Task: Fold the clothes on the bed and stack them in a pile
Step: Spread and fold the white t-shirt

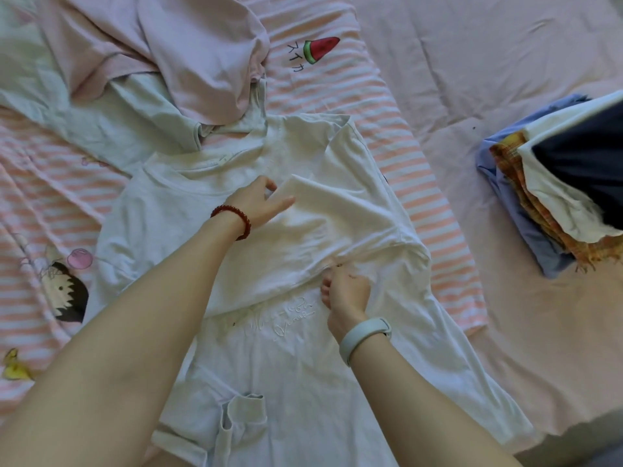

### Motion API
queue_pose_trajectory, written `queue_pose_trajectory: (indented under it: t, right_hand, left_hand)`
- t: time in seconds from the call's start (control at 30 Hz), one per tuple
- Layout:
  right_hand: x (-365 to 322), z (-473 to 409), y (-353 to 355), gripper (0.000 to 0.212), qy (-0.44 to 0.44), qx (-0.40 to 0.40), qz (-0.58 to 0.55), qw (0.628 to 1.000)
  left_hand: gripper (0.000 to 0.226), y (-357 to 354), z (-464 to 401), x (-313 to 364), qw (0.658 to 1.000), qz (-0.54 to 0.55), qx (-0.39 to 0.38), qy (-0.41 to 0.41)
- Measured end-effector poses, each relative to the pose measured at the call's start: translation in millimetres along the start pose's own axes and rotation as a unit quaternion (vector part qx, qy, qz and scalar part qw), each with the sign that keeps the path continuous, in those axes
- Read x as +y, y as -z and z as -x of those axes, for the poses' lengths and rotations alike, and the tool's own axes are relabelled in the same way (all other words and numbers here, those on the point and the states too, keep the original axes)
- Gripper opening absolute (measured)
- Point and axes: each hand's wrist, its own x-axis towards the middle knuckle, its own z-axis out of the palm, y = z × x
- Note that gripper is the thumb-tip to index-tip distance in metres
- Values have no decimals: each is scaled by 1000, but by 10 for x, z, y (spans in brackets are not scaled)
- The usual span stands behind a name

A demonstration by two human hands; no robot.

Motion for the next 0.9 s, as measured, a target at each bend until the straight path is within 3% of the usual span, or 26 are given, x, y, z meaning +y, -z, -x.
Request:
queue_pose_trajectory:
  t: [0.1, 0.23, 0.33, 0.43, 0.5, 0.57, 0.77, 0.9]
  right_hand:
    - [140, 94, -6, 21, -15, -39, 1, 999]
    - [272, 248, -186, 13, -58, -118, -36, 991]
    - [393, 331, -335, 24, -39, -139, -42, 989]
    - [527, 480, -511, 3, -83, -183, -52, 978]
    - [633, 562, -642, 22, -105, -212, -63, 970]
    - [717, 667, -782, 23, -103, -247, -70, 961]
    - [868, 908, -956, 6, -18, -199, -91, 976]
    - [1015, 1131, -822, 18, 71, -195, -110, 972]
  left_hand:
    - [51, 73, 141, -274, 1000, -11, -12, 19]
    - [47, 231, 361, -572, 998, -17, -35, 44]
    - [40, 316, 617, -914, 993, -65, -55, 79]
    - [26, 421, 895, -1299, 990, -85, -16, 111]
    - [20, 475, 1055, -1467, 991, -68, -3, 117]
    - [22, 499, 1178, -1561, 995, -42, 3, 94]
    - [21, 555, 1390, -1597, 994, 75, 68, 27]
    - [20, 527, 1530, -1624, 996, 70, 13, 59]
